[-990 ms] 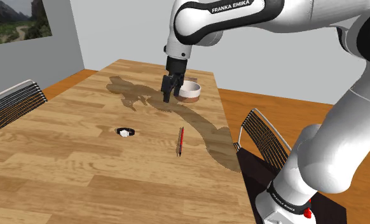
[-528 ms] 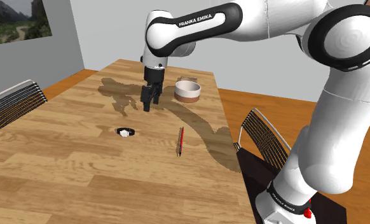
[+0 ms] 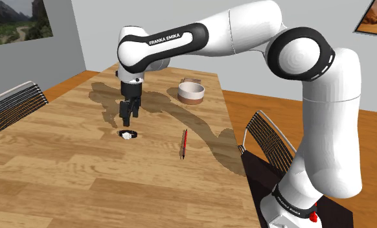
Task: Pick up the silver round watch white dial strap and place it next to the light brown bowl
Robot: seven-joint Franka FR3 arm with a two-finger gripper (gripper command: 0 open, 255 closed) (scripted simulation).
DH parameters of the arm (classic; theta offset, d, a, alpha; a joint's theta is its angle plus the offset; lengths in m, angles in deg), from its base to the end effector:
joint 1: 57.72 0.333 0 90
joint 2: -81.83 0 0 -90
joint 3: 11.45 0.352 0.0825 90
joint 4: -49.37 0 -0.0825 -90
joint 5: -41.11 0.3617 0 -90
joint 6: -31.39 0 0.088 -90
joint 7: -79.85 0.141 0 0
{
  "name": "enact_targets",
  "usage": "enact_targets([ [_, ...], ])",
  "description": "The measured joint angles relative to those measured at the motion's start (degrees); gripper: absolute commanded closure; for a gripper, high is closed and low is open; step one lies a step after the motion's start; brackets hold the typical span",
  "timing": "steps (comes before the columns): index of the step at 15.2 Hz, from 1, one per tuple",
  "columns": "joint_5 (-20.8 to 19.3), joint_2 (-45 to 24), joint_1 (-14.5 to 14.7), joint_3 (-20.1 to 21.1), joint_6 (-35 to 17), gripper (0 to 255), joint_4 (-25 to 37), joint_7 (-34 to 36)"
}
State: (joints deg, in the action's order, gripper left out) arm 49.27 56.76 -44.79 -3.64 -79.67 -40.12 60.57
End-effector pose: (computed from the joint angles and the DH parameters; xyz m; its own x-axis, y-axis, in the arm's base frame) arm 0.6228 0.2379 0.3995 0.8068 0.5909 0.0014 0.5795 -0.7909 -0.1967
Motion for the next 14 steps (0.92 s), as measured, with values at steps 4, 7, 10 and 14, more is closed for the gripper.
enact_targets([
  [4,-0.2,-2.6,0.6,0.4,-1.0,0,1.4,-0.5],
  [7,-0.2,-3.3,0.8,0.4,-2.8,0,0.3,-0.6],
  [10,-0.2,-3.8,1.0,0.5,-4.4,0,-0.7,-0.6],
  [14,-0.2,-3.8,1.0,0.5,-4.7,0,-1.0,-0.6],
])
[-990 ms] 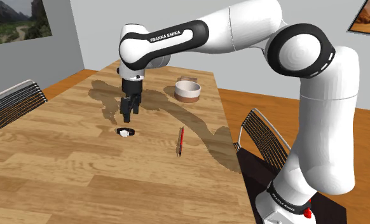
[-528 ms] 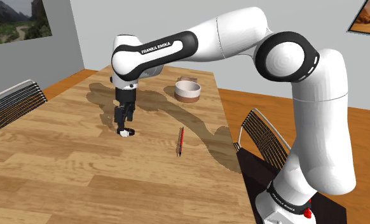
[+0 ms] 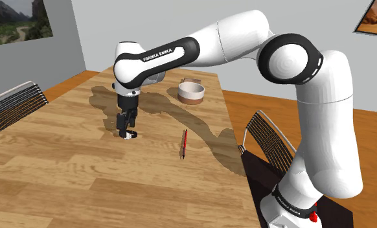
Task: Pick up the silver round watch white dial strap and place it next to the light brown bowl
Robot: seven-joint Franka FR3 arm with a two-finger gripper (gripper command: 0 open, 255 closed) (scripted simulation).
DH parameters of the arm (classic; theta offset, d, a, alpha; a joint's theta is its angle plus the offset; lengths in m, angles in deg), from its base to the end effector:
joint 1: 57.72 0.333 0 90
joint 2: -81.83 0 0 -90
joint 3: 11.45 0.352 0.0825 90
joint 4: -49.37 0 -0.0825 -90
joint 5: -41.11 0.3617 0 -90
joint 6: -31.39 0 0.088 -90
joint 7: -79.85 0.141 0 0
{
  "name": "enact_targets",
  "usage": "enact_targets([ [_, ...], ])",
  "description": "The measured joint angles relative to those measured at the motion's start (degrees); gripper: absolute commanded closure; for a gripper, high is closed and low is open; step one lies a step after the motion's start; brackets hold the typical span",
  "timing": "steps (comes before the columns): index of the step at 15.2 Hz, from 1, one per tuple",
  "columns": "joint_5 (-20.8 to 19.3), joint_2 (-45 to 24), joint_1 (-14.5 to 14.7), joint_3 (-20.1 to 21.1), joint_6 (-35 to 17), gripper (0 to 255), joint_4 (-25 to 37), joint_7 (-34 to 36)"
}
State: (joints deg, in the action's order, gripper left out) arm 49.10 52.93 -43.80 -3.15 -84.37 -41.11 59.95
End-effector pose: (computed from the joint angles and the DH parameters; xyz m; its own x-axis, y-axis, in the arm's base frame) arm 0.6275 0.2551 0.3540 0.7933 0.6088 0.0023 0.5967 -0.7767 -0.2015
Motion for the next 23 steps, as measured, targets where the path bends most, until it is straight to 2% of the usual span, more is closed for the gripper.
enact_targets([
  [1,0.0,0.0,0.0,0.0,0.0,0,0.0,0.0],
  [2,0.0,0.0,0.0,0.0,0.0,255,0.0,0.0],
  [13,0.0,0.1,0.0,0.0,0.3,255,0.1,0.0],
  [23,-0.1,2.3,-0.2,0.1,6.3,255,4.1,0.9],
])
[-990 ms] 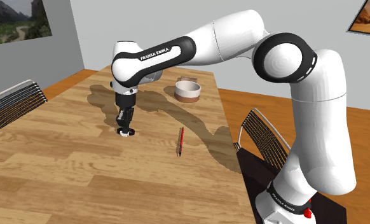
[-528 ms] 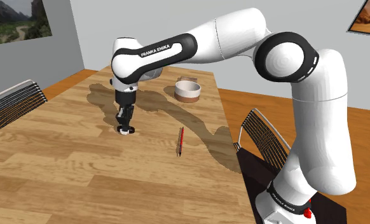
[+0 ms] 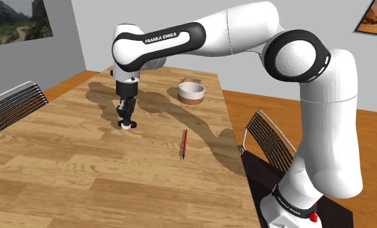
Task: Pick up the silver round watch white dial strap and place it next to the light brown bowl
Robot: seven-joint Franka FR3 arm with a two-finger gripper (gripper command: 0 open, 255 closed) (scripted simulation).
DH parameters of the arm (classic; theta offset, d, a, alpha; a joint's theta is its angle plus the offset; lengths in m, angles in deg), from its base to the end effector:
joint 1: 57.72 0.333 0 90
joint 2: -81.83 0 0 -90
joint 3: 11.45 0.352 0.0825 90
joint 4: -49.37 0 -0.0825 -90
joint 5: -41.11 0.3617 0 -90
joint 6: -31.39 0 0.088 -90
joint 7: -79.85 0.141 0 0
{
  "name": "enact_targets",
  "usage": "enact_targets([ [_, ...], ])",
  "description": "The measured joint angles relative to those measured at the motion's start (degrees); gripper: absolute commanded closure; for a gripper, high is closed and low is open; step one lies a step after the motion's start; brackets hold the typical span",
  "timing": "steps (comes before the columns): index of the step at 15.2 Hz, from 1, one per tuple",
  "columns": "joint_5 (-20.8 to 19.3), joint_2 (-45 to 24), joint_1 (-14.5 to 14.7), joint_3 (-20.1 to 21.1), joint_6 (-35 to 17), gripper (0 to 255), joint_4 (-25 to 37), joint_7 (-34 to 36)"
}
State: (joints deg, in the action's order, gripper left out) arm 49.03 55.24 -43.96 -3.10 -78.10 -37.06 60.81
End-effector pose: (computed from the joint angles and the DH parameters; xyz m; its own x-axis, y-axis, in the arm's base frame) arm 0.6263 0.2538 0.4037 0.7933 0.6088 0.0027 0.5968 -0.7768 -0.2013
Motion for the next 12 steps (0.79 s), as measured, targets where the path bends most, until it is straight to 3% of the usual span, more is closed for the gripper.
enact_targets([
  [12,-0.1,1.7,0.1,0.1,8.4,255,6.9,1.5],
])
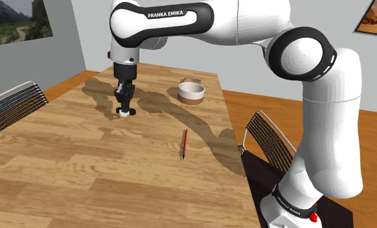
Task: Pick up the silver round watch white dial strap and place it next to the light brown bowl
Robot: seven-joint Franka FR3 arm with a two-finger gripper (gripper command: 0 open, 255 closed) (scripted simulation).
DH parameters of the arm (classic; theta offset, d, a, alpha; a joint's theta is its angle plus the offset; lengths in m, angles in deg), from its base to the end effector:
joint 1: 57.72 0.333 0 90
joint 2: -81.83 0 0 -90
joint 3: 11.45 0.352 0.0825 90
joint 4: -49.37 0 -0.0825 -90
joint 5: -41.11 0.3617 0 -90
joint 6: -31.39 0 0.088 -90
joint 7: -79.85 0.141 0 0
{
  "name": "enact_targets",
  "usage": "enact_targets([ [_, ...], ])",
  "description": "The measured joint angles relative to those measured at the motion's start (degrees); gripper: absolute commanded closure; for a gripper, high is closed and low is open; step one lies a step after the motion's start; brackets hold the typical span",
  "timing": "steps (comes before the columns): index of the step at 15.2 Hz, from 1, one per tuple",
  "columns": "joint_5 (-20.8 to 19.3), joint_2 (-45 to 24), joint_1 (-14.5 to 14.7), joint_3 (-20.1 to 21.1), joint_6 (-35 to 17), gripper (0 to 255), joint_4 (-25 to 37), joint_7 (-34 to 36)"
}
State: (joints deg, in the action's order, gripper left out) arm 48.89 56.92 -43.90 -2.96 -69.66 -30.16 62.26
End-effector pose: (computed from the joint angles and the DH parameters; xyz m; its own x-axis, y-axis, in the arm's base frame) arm 0.6232 0.2547 0.4659 0.7934 0.6087 0.0028 0.5967 -0.7768 -0.2012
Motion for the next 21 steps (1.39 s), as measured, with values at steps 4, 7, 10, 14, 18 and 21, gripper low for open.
enact_targets([
  [4,0.0,0.2,0.0,0.0,2.9,255,2.7,0.4],
  [7,-0.1,0.0,0.0,0.0,5.0,255,5.0,0.7],
  [10,0.3,2.6,-1.9,-0.6,5.0,255,2.0,-1.7],
  [14,1.1,7.8,-5.1,-1.9,3.5,255,-5.5,-6.3],
  [18,1.5,11.0,-8.3,-3.7,3.2,255,-9.9,-11.3],
  [21,1.6,13.6,-10.4,-5.0,2.9,255,-13.3,-14.8],
])
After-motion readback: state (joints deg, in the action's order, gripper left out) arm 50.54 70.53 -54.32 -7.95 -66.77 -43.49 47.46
